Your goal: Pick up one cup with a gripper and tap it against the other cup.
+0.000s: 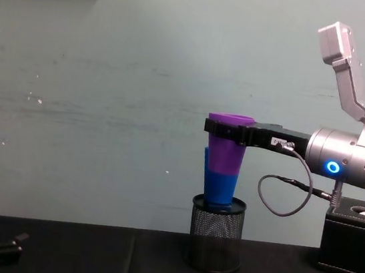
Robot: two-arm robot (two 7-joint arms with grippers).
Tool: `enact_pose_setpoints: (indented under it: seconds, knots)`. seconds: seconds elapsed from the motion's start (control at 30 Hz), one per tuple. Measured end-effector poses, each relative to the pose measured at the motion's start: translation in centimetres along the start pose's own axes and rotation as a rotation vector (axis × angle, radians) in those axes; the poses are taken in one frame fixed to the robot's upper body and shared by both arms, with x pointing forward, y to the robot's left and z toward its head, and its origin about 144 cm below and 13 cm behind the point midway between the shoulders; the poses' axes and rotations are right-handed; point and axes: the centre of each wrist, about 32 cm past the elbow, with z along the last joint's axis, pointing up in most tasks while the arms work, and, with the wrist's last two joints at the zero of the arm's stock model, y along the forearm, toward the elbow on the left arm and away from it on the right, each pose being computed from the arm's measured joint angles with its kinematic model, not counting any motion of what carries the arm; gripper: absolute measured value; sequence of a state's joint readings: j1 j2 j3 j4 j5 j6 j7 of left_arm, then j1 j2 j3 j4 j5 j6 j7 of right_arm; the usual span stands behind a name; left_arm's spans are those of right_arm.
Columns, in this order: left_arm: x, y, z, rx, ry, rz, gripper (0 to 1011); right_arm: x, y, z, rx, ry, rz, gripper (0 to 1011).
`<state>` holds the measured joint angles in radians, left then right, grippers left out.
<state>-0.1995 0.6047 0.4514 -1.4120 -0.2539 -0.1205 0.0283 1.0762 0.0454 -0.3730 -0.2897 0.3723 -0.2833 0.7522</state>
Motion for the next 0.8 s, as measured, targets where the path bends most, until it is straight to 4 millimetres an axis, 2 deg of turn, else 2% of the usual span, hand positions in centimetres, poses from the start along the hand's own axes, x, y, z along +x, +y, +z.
enact_pose_setpoints:
  seconds: [0.8]
  knots:
    - [0.0, 0.0, 0.0, 0.0, 0.0, 0.0, 1005, 0.0, 0.0, 0.0, -0.001, 0.001, 0.0, 732]
